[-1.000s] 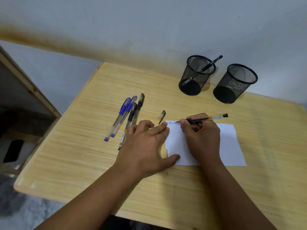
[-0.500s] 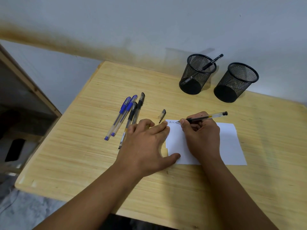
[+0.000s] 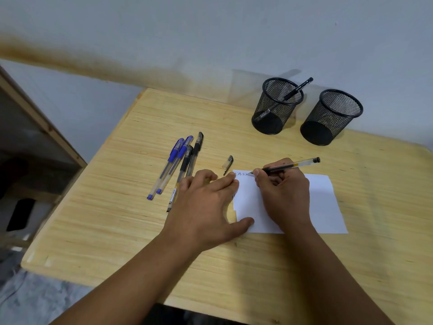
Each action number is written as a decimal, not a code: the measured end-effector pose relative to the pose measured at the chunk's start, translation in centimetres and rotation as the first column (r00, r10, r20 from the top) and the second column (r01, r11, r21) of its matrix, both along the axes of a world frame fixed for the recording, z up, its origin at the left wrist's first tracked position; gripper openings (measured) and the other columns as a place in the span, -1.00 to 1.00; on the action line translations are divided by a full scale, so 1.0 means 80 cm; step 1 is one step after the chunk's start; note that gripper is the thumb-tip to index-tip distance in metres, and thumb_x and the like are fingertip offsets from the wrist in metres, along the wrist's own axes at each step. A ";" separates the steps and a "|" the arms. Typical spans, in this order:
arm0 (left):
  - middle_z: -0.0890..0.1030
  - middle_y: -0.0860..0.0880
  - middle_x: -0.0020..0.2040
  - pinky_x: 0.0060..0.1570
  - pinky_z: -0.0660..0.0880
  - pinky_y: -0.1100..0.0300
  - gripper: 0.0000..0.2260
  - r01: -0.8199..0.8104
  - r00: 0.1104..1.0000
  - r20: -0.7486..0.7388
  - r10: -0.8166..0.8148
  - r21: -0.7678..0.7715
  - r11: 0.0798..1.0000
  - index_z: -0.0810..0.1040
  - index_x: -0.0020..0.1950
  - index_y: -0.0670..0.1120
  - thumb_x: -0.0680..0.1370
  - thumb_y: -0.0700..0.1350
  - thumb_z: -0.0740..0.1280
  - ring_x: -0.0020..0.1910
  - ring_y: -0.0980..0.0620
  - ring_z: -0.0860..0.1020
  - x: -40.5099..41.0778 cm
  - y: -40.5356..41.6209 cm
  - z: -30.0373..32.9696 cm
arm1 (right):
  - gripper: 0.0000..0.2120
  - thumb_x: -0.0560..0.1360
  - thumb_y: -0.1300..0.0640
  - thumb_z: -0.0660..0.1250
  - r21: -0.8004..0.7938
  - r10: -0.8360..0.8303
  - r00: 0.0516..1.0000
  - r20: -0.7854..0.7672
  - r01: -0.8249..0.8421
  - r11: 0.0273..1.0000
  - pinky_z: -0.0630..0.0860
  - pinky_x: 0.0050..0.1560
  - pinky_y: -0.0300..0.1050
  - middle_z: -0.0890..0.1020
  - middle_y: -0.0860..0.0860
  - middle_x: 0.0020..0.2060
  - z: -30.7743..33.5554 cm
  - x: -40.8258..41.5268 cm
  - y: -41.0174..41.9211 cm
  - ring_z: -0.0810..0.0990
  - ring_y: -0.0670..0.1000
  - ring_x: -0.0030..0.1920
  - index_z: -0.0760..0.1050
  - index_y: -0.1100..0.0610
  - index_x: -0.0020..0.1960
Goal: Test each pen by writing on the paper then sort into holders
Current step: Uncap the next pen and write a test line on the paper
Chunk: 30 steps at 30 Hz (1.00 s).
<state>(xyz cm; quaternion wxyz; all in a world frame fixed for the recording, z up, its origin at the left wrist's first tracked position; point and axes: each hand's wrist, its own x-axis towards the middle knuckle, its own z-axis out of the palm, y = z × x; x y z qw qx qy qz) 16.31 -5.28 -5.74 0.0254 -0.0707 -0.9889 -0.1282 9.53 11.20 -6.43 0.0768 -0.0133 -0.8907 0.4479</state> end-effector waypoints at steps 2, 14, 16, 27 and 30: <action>0.37 0.24 0.47 0.22 0.08 0.04 -0.31 -0.001 1.000 0.000 0.001 -0.001 1.000 0.43 0.40 0.15 0.38 0.46 0.12 0.37 0.04 0.25 0.000 0.000 0.000 | -0.84 0.51 0.04 0.43 0.003 -0.018 1.000 -0.012 0.018 1.000 0.39 -0.24 -0.59 0.61 -0.23 -0.34 -0.002 0.000 -0.001 0.58 -0.39 -0.29 0.65 0.14 -0.05; 0.38 0.24 0.46 0.24 0.10 0.03 -0.31 -0.008 1.000 0.001 0.008 0.008 1.000 0.43 0.40 0.16 0.37 0.47 0.13 0.37 0.03 0.25 -0.001 0.000 -0.003 | -0.86 0.51 0.09 0.43 0.015 -0.025 0.999 -0.046 0.025 1.000 0.36 -0.25 -0.59 0.62 -0.19 -0.34 0.000 0.002 -0.003 0.57 -0.35 -0.29 0.63 0.18 -0.06; 0.38 0.24 0.46 0.23 0.09 0.03 -0.31 -0.007 1.000 0.000 0.007 0.006 1.000 0.43 0.40 0.16 0.37 0.47 0.14 0.37 0.03 0.25 0.000 0.000 -0.003 | -0.86 0.50 0.10 0.43 0.004 -0.016 0.999 -0.033 0.016 1.000 0.36 -0.26 -0.61 0.57 -0.24 -0.36 0.001 0.002 -0.002 0.55 -0.44 -0.28 0.61 0.19 -0.06; 0.40 0.21 0.46 0.23 0.09 0.03 -0.32 -0.001 1.000 -0.013 0.001 0.016 1.000 0.45 0.39 0.14 0.37 0.45 0.16 0.36 0.03 0.26 0.000 0.000 -0.004 | -0.85 0.50 0.10 0.44 -0.030 -0.016 1.000 -0.025 0.015 0.999 0.39 -0.28 -0.58 0.61 -0.17 -0.36 0.002 0.003 0.002 0.58 -0.39 -0.30 0.59 0.19 -0.08; 0.40 0.22 0.46 0.24 0.10 0.02 -0.31 -0.004 1.000 -0.009 0.004 0.015 1.000 0.45 0.40 0.14 0.37 0.46 0.15 0.36 0.03 0.26 0.000 0.000 -0.004 | -0.89 0.50 0.13 0.44 -0.022 -0.014 0.999 -0.034 0.013 1.000 0.40 -0.28 -0.57 0.61 -0.16 -0.39 0.004 0.005 0.000 0.58 -0.37 -0.33 0.55 0.17 -0.11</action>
